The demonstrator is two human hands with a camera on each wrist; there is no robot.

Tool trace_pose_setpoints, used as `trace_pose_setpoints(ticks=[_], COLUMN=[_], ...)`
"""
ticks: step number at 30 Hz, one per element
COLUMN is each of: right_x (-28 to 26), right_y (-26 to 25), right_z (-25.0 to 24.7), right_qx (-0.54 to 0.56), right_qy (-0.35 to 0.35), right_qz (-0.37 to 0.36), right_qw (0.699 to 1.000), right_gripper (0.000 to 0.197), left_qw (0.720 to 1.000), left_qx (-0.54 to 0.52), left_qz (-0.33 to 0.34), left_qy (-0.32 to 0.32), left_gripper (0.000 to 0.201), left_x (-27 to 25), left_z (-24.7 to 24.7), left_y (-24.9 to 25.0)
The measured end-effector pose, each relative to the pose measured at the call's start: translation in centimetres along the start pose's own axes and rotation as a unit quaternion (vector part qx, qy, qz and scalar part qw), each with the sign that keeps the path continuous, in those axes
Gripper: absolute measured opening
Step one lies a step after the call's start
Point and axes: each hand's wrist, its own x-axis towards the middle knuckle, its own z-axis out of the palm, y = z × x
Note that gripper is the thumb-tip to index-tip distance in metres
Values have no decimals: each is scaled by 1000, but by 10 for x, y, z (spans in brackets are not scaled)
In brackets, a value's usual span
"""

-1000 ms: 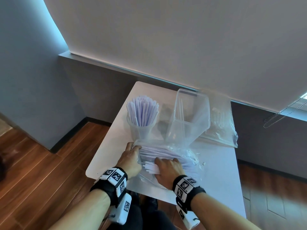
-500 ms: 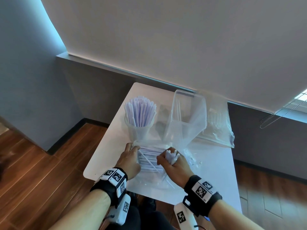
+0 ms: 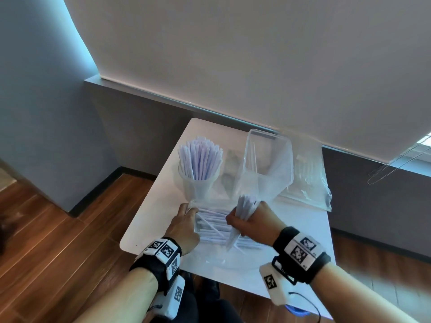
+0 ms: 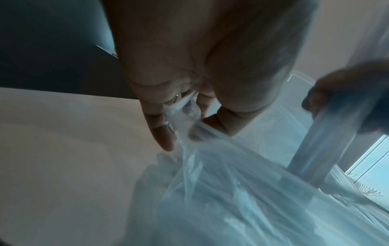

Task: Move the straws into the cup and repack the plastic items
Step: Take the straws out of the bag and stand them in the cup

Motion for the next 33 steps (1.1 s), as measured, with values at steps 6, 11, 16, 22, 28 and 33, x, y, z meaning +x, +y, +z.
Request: trace_pose_setpoints(ticks=[6,11,16,22,28,33], right_x=[32,62,81,106,126,126], right_y=[-83,-124,-119,-133,-128,-115], right_z=[-67,-84,-68,-57,-51,-44], right_qx=[2,-26,-25,6,-112,-19], right_qy=[38,47,50,84,78,220], right_qz=[-121,-124,-118,-110,-91,-216], right_qw=[992,991,991,990,986,951], right_gripper=[14,15,16,20,60,76], left_qw=[999,999,999,998,998,998], left_qx=[21,19,28,29,26,25], left_qz=[27,31,42,44,47,51], left_qy=[16,16,20,24,22,22], left_gripper=[63,66,64,62,62,60], left_x=[1,1,3,4,4,4], left_z=[2,3,3,4,3,2], left_y=[-2,-3,-5,-4,-5,-4])
